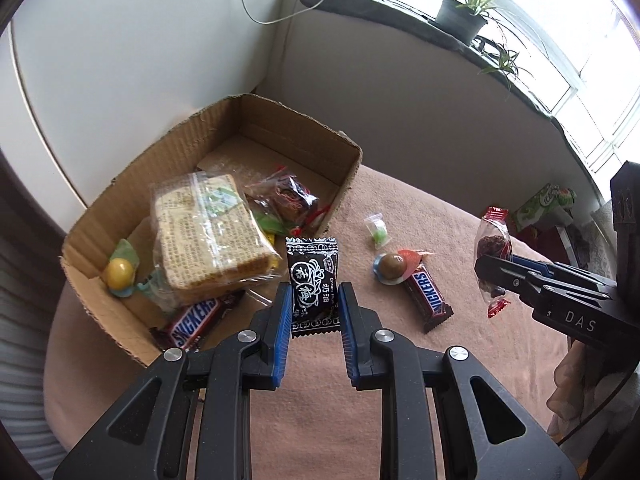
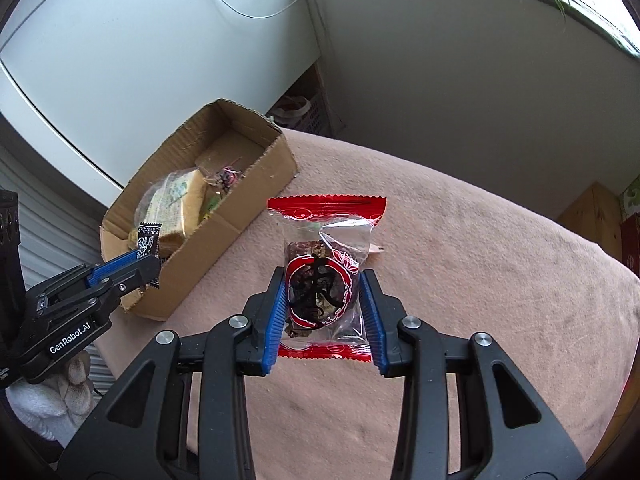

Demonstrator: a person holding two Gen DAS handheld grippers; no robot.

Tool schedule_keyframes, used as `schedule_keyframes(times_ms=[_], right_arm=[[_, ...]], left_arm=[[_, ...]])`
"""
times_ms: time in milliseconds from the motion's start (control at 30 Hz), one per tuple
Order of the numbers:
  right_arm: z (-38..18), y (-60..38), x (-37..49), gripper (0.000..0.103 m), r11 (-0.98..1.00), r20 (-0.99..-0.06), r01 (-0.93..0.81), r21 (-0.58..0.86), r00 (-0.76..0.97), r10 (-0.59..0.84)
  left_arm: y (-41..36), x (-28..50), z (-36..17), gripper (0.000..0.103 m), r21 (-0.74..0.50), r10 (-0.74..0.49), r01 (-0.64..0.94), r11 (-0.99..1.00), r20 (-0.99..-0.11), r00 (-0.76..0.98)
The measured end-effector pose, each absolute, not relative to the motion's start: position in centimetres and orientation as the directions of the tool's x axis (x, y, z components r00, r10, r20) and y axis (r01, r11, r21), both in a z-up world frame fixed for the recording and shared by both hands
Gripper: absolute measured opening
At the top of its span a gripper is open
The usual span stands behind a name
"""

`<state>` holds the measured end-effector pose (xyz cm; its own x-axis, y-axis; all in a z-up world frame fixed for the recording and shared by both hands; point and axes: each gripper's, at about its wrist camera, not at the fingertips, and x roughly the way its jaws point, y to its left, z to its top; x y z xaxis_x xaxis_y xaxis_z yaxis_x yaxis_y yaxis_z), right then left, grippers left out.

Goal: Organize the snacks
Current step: 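Carry both packets into the box and open both tools to release them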

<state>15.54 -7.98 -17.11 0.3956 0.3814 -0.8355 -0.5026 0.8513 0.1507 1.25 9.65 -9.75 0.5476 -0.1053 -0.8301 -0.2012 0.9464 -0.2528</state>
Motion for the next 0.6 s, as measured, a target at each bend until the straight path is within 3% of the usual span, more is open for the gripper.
schedule_keyframes(times_ms=[600], right_arm=[[-15.0, 1.9, 17.2, 0.037, 0.756, -0.825, -0.647, 0.102, 0.369, 0.427]], left_arm=[[14.9, 1.2, -10.2, 0.021, -0.236, -0.035, -0.301, 0.924, -0.836, 0.548]])
